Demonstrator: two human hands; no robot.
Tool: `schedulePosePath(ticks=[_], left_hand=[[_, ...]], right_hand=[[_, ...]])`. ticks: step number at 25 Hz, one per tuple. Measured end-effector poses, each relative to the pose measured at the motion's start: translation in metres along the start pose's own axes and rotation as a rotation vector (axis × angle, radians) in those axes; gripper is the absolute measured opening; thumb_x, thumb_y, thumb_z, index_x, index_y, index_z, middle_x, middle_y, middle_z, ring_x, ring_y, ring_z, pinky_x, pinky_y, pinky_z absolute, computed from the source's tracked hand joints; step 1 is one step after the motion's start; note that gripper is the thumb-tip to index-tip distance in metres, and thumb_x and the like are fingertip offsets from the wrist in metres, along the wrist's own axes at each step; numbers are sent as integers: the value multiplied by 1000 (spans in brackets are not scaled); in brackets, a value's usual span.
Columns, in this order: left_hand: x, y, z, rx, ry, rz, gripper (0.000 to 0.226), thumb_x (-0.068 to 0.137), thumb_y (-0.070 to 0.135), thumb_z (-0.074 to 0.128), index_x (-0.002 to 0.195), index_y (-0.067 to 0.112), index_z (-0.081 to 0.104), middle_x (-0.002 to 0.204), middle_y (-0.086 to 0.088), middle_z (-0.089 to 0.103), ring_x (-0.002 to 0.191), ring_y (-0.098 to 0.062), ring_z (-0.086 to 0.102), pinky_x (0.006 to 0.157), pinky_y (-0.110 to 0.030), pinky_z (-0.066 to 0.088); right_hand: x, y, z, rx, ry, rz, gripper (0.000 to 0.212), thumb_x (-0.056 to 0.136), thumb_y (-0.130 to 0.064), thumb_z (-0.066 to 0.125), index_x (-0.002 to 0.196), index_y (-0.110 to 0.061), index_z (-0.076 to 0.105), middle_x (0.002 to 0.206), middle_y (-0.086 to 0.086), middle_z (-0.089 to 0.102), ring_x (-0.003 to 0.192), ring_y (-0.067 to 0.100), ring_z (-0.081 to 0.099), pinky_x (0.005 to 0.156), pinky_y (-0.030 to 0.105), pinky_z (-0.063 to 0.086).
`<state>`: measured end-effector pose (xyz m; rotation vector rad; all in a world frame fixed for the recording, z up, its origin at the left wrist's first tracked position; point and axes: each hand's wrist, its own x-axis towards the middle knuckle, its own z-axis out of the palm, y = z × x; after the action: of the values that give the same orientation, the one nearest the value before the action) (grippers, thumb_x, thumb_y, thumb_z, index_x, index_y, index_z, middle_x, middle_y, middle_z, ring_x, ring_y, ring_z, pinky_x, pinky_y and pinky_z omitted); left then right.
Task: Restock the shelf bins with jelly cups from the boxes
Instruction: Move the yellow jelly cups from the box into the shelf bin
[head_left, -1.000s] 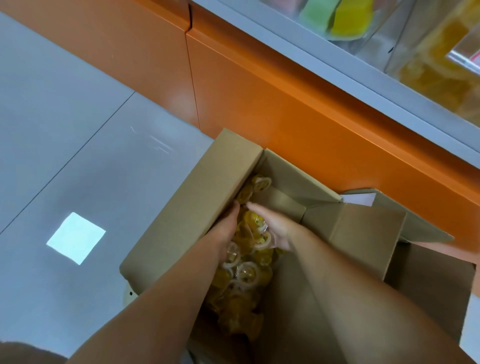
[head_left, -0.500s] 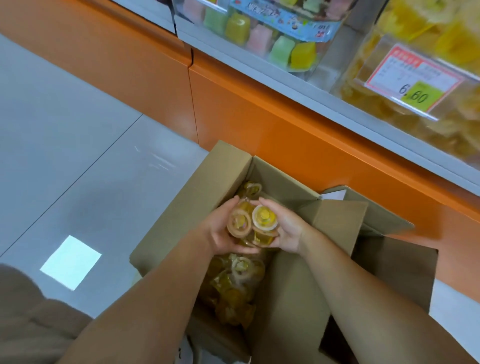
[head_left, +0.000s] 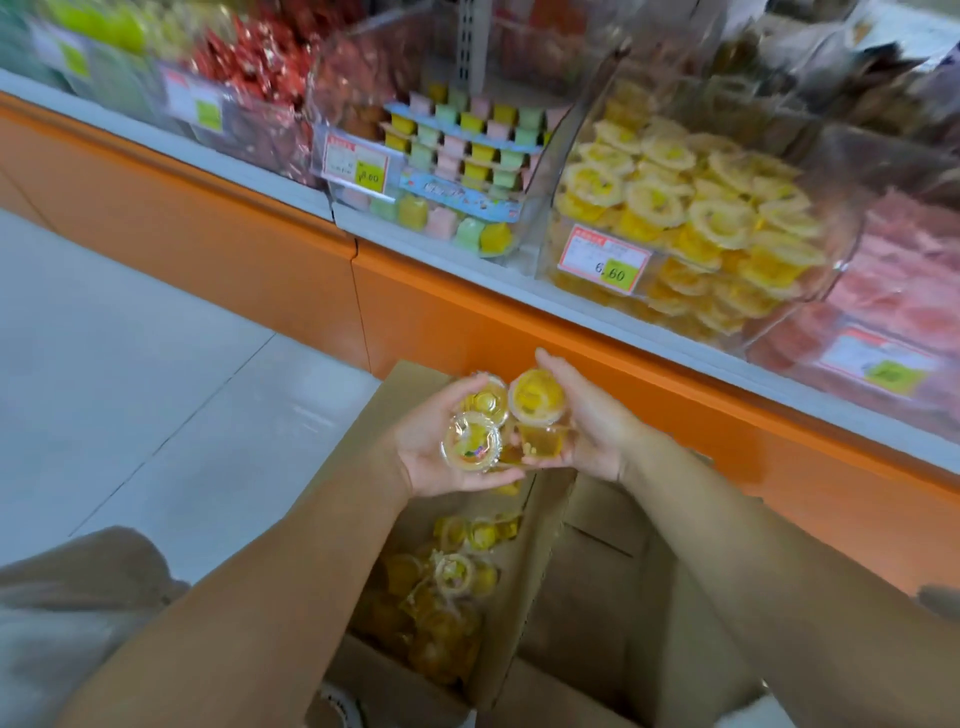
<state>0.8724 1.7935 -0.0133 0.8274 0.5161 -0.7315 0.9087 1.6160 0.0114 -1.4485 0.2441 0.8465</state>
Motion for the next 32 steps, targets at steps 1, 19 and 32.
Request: schedulePosePath(ticks=[1,19,32], left_hand=[[-8,5,10,-13,-2,17,27,83,43,69,94,19,74,99,-9,71,90,-24,67,90,-52,55],[-50,41,119,-180,-86,140,53,80,39,78,125,12,66,115,-18,72,103,-35,70,77,-50,61],[-41,59,134,-241,-173,133,54,76,24,80,126,12,63,113,-22,71,95,-40,72,74,-51,60]], right_hand=[[-12,-11,0,-30,5,-30,44,93,-58,43,96,-19,64,85,6,68,72,21,63,67,36,56],[-106,-79,-12,-411,382,-684,19,84,-29,72,102,-25,66,95,-9,68,85,5,66,64,28,55],[-101,-111,-24,-421,445,-667,11,89,-39,61,95,-32,67,96,-11,67,86,4,66,64,25,52]])
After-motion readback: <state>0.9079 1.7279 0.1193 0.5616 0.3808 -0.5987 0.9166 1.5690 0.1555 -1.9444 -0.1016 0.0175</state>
